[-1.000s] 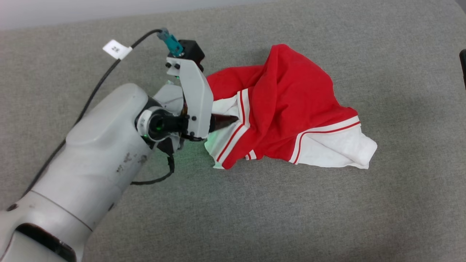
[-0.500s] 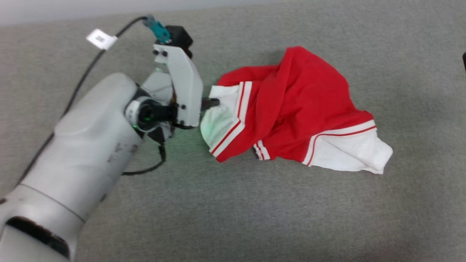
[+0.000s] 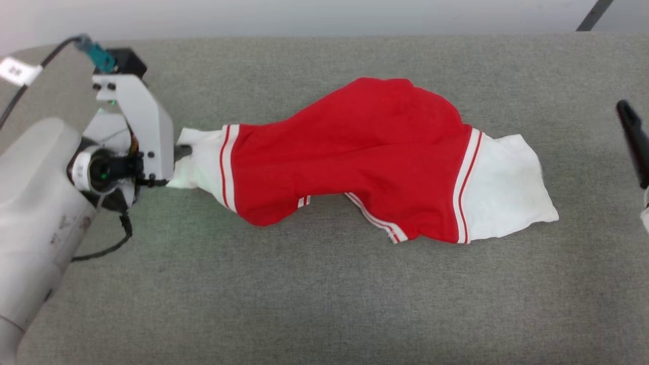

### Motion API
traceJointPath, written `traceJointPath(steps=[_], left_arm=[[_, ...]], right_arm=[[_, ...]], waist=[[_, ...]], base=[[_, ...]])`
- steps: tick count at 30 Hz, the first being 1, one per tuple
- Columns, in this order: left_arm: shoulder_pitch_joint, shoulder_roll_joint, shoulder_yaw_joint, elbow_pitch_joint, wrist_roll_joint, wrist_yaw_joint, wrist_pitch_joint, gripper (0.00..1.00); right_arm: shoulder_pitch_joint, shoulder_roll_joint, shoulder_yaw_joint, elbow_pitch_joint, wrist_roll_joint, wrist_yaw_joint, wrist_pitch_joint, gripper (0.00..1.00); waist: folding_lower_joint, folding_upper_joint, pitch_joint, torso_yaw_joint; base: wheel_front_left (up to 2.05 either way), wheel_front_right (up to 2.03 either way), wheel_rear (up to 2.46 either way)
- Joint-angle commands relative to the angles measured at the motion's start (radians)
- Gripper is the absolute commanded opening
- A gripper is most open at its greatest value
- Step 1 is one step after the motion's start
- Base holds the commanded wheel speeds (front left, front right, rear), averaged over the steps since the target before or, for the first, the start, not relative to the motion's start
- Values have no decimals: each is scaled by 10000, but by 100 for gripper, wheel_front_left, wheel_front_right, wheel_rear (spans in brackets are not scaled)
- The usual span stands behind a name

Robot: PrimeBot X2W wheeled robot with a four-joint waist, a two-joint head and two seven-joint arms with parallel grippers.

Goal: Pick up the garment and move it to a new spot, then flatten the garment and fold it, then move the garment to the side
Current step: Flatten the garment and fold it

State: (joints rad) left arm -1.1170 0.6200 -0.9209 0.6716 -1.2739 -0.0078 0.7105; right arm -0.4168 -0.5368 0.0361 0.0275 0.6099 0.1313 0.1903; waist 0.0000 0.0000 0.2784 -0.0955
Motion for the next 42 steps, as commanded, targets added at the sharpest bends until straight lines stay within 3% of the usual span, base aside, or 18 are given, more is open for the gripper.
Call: traceJointPath(steps=[1,9,15,16,17,18,19,25,32,37,42], left_arm=[[133,-16,31,54,-13,88,-89,0],[397,-51,-102,901,642,214,-1395,0],[225,-335,-200,1800,1107,-124,-2481,0],[177,-352,-262,1936,1183,-180,-2551,11],[147,-404,-296,2066,1229,-254,-2620,39],[122,-464,-287,2177,1256,-307,-2739,85],[111,-513,-243,2290,1210,-364,-2835,100],[237,-586,-33,2282,1323,-742,-4309,100],[1488,-739,463,959,1349,-787,-7368,100],[2857,-936,761,-473,1651,-131,-9417,100],[4259,-1077,1751,-2308,2799,988,-9759,100]], right_arm=[[164,-102,114,-43,-50,-10,25,100],[123,-940,1208,-252,-56,-10,204,100],[51,-1370,2001,-329,37,-10,261,100],[60,-1438,2155,-328,14,-10,282,100],[84,-1521,2319,-320,11,-10,290,100],[113,-1624,2519,-340,17,-10,309,100],[137,-1725,2716,-374,54,-10,339,100],[-2,-2605,4030,-554,146,-10,740,100],[-251,-3905,5768,-966,675,-10,1546,100],[-662,-4638,7072,-1294,1270,-10,1942,100],[-1275,-5229,8064,-1176,1447,-10,1938,100]], waist=[[0,0,5,41],[0,0,386,-136],[0,0,566,-197],[0,0,568,-185],[0,0,552,-154],[0,0,526,-111],[0,0,492,-68],[0,0,199,259],[0,0,-133,904],[0,0,-124,1425],[0,0,67,1969]], base=[[0,0,0],[0,0,0],[0,0,0],[0,0,0],[0,0,0],[0,0,0],[0,0,0],[0,0,0],[0,0,0],[0,0,0],[0,0,0]])
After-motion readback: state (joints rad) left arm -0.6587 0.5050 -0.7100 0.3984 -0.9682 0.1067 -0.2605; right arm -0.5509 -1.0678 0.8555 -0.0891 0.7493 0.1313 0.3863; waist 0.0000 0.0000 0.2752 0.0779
